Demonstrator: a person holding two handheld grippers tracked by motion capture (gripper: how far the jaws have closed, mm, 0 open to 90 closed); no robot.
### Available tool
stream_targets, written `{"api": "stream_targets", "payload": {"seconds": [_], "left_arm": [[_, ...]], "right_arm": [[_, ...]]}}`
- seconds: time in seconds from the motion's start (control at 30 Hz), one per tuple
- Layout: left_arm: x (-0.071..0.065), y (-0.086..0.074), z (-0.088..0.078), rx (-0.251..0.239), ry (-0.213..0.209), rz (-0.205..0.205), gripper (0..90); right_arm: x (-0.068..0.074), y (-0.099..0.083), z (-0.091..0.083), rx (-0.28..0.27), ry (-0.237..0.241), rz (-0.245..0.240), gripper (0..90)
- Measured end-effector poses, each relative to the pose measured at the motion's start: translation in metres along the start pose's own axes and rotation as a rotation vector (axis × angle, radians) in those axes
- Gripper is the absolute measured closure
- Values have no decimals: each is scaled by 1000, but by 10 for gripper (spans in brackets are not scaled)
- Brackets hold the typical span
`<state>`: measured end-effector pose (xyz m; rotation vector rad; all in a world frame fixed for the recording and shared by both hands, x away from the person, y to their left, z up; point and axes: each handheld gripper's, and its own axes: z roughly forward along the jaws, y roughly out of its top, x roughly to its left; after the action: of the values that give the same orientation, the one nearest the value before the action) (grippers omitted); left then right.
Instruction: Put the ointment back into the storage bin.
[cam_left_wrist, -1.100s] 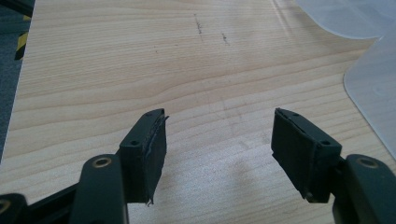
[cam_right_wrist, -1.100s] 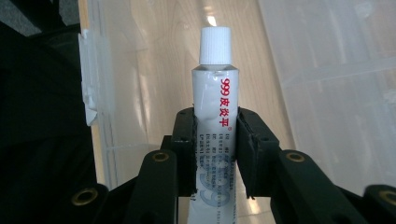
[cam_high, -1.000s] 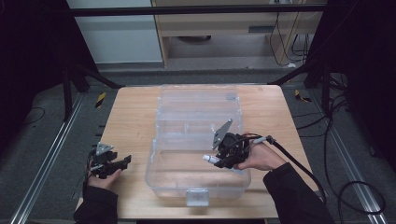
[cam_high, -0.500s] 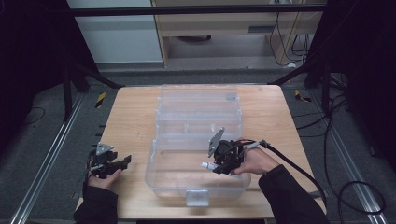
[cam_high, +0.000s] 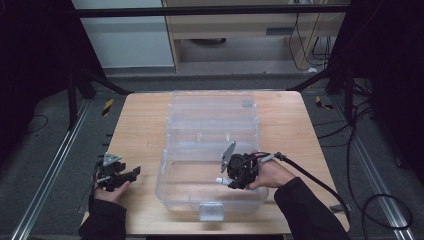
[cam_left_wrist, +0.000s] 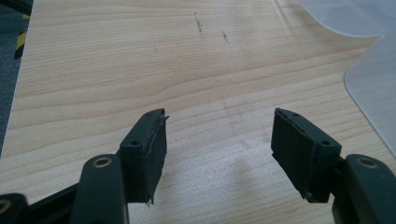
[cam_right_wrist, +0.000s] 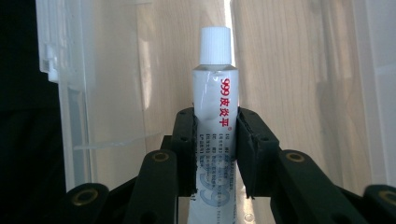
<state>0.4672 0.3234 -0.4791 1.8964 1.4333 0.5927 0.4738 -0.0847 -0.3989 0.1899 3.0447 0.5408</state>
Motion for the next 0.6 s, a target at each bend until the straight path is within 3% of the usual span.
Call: {"api": "stream_targets", "payload": {"seconds": [0.6], "left_arm": [[1, 0, 0, 1, 0, 3, 359]], "right_arm": [[0, 1, 25, 78, 35, -54, 699]]}}
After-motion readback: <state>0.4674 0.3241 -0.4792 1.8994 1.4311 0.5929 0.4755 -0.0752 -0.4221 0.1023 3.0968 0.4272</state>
